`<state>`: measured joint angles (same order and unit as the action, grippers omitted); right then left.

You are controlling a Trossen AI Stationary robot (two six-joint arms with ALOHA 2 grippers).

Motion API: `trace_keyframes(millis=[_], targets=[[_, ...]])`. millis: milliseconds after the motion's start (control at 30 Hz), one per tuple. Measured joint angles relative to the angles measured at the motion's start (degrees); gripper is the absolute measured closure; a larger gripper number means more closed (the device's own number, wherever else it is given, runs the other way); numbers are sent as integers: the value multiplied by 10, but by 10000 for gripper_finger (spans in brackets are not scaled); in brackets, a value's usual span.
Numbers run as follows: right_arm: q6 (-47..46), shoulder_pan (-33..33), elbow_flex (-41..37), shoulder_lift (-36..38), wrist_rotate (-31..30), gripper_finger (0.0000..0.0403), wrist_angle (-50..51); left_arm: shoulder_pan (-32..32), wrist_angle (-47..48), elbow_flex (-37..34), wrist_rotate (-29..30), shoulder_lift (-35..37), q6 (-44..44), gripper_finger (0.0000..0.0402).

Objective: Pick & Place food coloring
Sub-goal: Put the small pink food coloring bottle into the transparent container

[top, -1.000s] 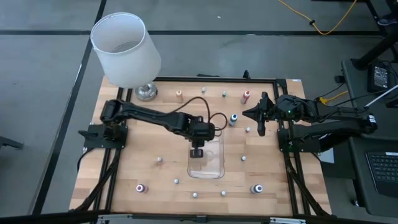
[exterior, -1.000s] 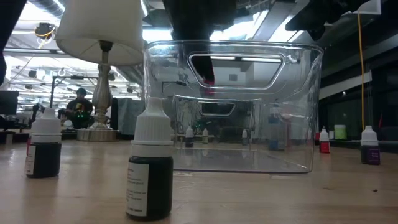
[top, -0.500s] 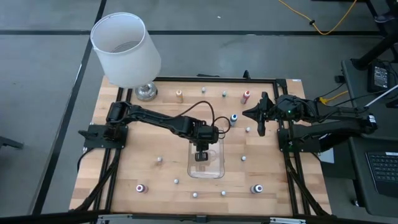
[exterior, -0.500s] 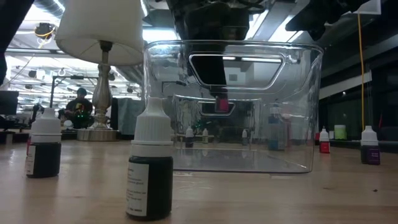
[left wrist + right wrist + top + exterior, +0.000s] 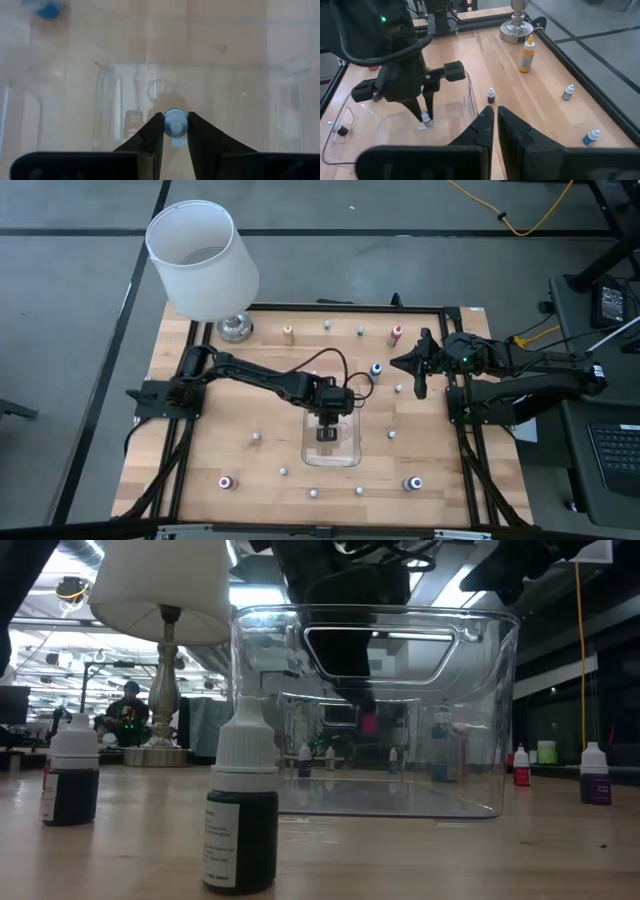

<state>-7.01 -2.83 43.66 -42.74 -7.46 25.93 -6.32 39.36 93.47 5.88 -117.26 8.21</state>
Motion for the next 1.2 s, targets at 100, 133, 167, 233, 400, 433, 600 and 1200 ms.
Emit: trace_keyframes(millis=[100, 133, 167, 233, 400, 433, 600, 1200], targets=[[-1, 0, 0, 0, 0, 375, 3, 7, -5, 0, 0, -16, -3, 334], [-1, 0, 0, 0, 0, 375, 2, 9, -8, 0, 0, -21, -4, 334], [-1, 0, 0, 0, 0, 375, 3, 11, -4, -1, 0, -24, -4, 334], [-1, 0, 0, 0, 0, 375, 4, 15, -8, 0, 0, -33, -4, 334], [-2, 0, 0, 0, 0, 375, 24, 20, 0, 0, 5, -46, -1, 334], [-2, 0, 0, 0, 0, 375, 29, 21, 3, 0, 7, -46, -1, 334], [-1, 0, 0, 0, 0, 375, 40, 24, 0, 0, 33, -46, 5, 334], [2, 0, 0, 0, 0, 375, 40, 31, 1, 0, 36, -46, 16, 296]])
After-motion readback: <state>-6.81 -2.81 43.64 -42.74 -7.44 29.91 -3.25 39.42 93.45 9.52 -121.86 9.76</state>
